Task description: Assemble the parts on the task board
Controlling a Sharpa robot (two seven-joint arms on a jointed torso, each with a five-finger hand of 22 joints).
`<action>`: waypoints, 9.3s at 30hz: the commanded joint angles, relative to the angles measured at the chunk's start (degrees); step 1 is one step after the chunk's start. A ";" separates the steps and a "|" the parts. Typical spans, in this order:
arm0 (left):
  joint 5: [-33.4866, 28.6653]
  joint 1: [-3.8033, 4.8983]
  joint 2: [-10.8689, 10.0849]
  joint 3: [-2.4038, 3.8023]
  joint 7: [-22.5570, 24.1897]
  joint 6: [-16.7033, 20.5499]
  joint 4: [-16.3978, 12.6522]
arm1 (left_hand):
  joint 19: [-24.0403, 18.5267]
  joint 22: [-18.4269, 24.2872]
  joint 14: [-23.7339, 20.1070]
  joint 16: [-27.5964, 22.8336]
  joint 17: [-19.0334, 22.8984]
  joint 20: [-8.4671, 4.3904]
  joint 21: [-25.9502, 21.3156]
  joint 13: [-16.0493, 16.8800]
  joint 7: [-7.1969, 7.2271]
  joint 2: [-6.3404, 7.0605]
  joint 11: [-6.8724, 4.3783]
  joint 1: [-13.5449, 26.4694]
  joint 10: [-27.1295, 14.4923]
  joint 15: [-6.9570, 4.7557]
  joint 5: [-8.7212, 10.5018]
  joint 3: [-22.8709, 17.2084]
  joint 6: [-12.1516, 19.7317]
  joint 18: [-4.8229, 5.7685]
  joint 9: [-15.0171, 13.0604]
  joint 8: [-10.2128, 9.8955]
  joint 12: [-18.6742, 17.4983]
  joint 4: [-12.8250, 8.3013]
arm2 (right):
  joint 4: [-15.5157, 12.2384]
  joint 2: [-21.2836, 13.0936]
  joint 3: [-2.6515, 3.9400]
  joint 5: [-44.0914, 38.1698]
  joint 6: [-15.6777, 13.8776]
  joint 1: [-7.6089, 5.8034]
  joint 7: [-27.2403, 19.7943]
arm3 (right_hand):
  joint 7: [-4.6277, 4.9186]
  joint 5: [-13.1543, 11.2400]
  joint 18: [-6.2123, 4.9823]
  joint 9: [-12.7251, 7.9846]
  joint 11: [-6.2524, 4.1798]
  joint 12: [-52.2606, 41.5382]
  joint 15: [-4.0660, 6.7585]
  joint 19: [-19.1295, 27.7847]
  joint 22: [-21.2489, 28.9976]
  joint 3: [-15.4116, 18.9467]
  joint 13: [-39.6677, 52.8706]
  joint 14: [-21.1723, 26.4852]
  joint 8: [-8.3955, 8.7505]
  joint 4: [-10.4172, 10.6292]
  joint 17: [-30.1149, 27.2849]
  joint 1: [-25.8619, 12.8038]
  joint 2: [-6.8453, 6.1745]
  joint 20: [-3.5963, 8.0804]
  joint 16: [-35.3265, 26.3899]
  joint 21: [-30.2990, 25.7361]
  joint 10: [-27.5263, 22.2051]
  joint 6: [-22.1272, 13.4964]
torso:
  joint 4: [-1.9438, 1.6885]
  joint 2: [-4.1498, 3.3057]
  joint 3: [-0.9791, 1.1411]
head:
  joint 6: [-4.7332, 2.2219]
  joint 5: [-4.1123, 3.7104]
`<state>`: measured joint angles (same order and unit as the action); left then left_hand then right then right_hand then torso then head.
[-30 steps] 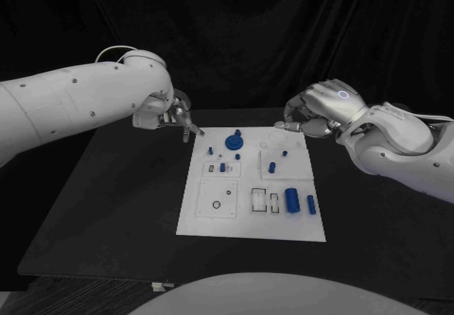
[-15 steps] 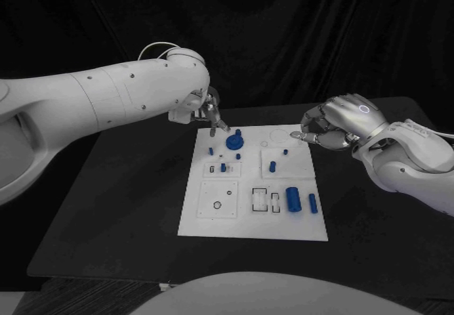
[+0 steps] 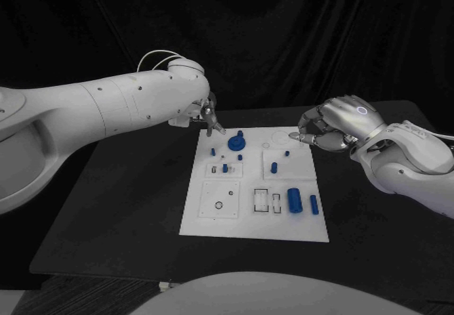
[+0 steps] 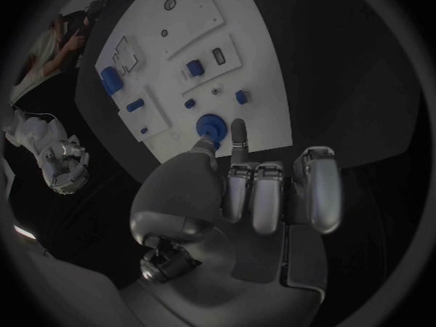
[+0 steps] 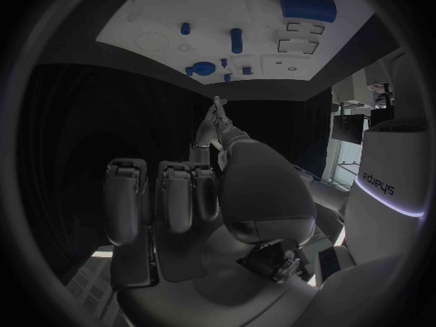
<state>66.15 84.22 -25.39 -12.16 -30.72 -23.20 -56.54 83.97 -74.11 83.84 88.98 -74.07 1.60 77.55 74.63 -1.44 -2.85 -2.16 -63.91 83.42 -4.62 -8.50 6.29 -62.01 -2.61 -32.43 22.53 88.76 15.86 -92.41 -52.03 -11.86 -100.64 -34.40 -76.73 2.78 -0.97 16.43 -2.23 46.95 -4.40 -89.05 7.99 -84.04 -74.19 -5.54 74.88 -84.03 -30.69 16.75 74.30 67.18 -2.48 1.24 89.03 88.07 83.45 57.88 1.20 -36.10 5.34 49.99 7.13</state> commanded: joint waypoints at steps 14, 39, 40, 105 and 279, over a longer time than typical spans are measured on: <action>1.73 -1.58 0.35 0.05 1.66 3.01 2.24 | 1.39 -12.37 6.16 1.02 -15.93 -0.83 0.26 15.37 0.07 0.57 -0.59 -0.73 6.58 -1.05 -1.06 -2.37 2.12 -0.02 -4.02 0.93 1.24 -0.69 | 0.29 0.44 0.04 0.06 0.54 1.06 0.10 | -0.10 2.75 1.45 1.38 -0.20 -0.95 0.21 -4.36 -14.78 -2.09 15.12 -5.90 -0.64 -0.24 15.34 1.59 0.26 0.29 0.83 -0.80 6.55 -1.41 | -0.08 -0.36 -0.42 | 0.01 1.31; 1.73 -4.40 0.16 0.06 3.02 3.84 3.53 | 1.51 -12.46 6.16 1.02 -15.93 -0.83 0.52 15.37 0.16 0.63 -0.64 -0.42 6.58 -1.06 -1.19 -2.47 1.89 0.03 -4.86 0.92 1.24 -0.44 | 0.66 0.92 0.04 0.06 1.44 1.42 0.24 | -0.09 3.25 1.45 1.49 -0.16 -0.95 0.21 -4.35 -14.78 -2.25 15.12 -5.90 -0.56 -0.21 15.36 1.73 0.29 0.30 0.84 -0.82 6.55 -1.38 | -0.36 -0.15 -0.96 | 0.01 1.11; 1.73 -4.40 0.17 0.06 3.08 3.76 3.51 | 1.50 -12.45 6.16 1.02 -15.93 -0.83 0.49 15.37 0.16 0.63 -0.64 -0.42 6.58 -1.06 -1.19 -2.48 1.88 0.03 -4.87 0.92 1.24 -0.44 | 0.69 0.96 0.04 0.06 1.48 1.44 0.25 | -0.09 3.25 1.45 1.49 -0.16 -0.95 0.21 -4.35 -14.78 -2.25 15.12 -5.90 -0.56 -0.21 15.36 1.73 0.29 0.30 0.84 -0.82 6.55 -1.38 | -0.38 -0.15 -0.97 | 0.01 1.09; 1.73 -6.41 1.55 0.06 4.97 0.98 5.05 | 1.40 -12.33 6.16 1.02 -15.93 -0.73 -0.09 15.37 -0.11 0.86 -0.51 -1.30 6.58 -0.98 -7.26 -5.66 -1.37 -0.06 -1.90 -7.28 1.24 -1.17 | 1.28 1.64 0.04 0.06 3.05 1.62 0.97 | -0.07 3.56 1.35 1.53 -0.10 -0.95 0.18 -4.16 -14.65 -2.48 15.12 -5.84 -0.38 -0.24 15.06 1.95 0.37 0.29 0.72 -1.16 6.55 -1.34 | -0.37 0.15 -0.99 | 0.01 0.83; -9.21 -7.43 -13.04 -0.01 -1.30 13.59 -18.93 | 0.61 -11.53 6.16 1.02 -15.93 -1.13 -3.21 15.37 0.13 4.96 -0.90 -2.29 6.58 -1.39 -15.18 -28.11 -3.88 -0.63 -4.27 -12.56 1.24 -13.45 | 1.93 2.26 0.04 0.07 5.32 3.32 1.65 | 0.03 3.61 1.09 1.64 -0.01 -0.95 0.12 -3.61 -14.30 -3.09 15.12 -5.70 0.12 -0.27 14.37 2.67 0.47 0.24 0.45 -2.12 6.55 -1.07 | -0.35 0.37 -0.89 | 0.01 2.34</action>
<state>57.19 76.91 -38.63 -12.21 -32.81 -8.96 -75.51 84.16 -74.11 83.25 88.98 -74.07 0.43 75.29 74.63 -2.47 2.03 -2.45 -66.95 84.33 -5.22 -22.19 -16.48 -64.49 -2.62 -34.88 10.63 88.76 3.22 -90.50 -49.80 -11.87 -100.47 -29.35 -73.56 3.25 -1.01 18.64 -2.23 47.73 -4.30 -89.05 7.99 -84.04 -74.19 -6.81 74.88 -84.03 -30.68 16.74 74.30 68.54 -2.61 1.24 89.03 86.66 83.53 57.10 0.84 -35.73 4.46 49.99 9.44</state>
